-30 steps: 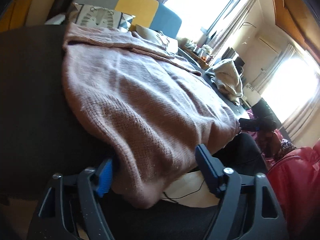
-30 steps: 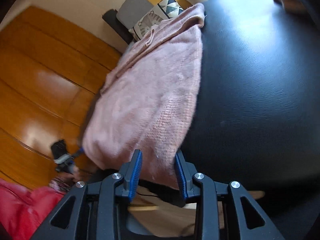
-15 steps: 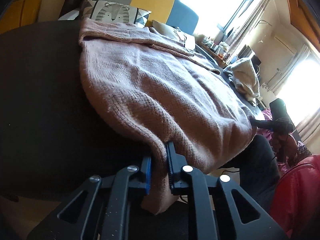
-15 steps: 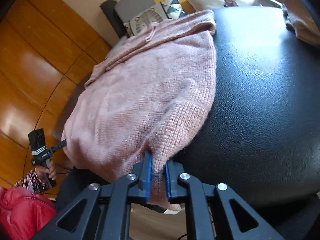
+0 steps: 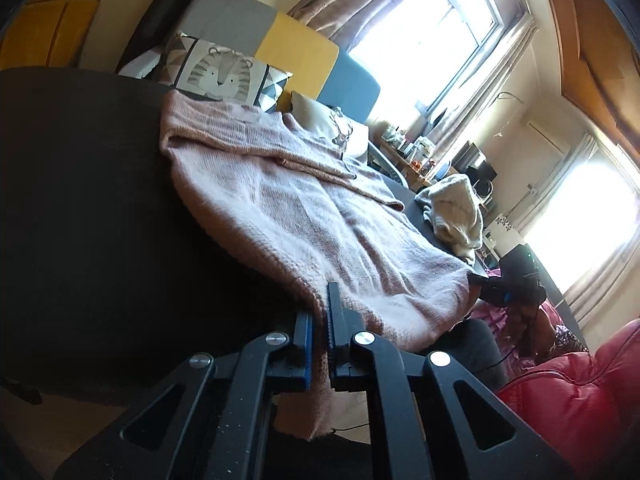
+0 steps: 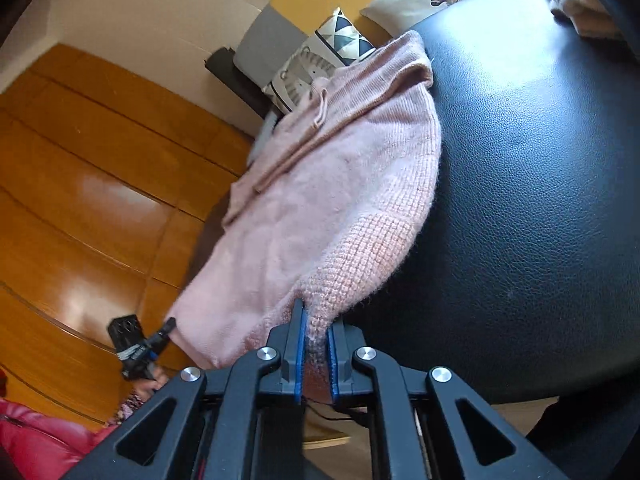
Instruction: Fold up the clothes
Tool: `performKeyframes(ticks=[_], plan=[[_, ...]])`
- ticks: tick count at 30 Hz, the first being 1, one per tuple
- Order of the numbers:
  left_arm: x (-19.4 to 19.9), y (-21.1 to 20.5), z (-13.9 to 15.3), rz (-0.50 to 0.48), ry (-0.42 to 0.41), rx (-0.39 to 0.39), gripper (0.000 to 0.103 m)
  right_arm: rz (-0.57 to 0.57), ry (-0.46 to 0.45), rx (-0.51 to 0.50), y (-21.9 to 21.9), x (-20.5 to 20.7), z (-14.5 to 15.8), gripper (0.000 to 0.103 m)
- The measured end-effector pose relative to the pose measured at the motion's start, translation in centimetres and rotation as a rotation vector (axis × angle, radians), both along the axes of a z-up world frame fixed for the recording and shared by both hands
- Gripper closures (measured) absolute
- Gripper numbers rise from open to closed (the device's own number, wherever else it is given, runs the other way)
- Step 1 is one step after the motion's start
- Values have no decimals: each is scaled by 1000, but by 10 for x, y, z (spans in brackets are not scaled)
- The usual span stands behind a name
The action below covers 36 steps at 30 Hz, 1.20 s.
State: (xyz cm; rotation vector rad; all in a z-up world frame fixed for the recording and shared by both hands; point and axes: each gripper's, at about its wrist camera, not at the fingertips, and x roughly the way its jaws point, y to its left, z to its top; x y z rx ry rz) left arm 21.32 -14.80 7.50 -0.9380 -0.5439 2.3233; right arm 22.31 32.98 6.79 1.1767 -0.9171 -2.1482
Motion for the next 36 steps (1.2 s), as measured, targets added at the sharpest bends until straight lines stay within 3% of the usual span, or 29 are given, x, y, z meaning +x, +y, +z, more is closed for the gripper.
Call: performKeyframes(ticks=[10, 18, 23, 30, 36], plan=[[28, 2, 15, -44, 16, 92, 98, 31, 24, -84, -1, 27, 11, 96], [70, -12, 41, -46, 24, 263, 98, 46, 53, -188, 10, 80, 29, 96], [68, -18, 55, -33, 54, 391, 98, -9, 38, -275, 17, 102, 34, 96], [6, -30, 47, 18, 26, 507, 98, -51, 101, -322, 29, 41, 48, 96], [-60, -55, 6, 156, -77, 559, 98, -96, 88, -332, 40, -39, 42, 96]])
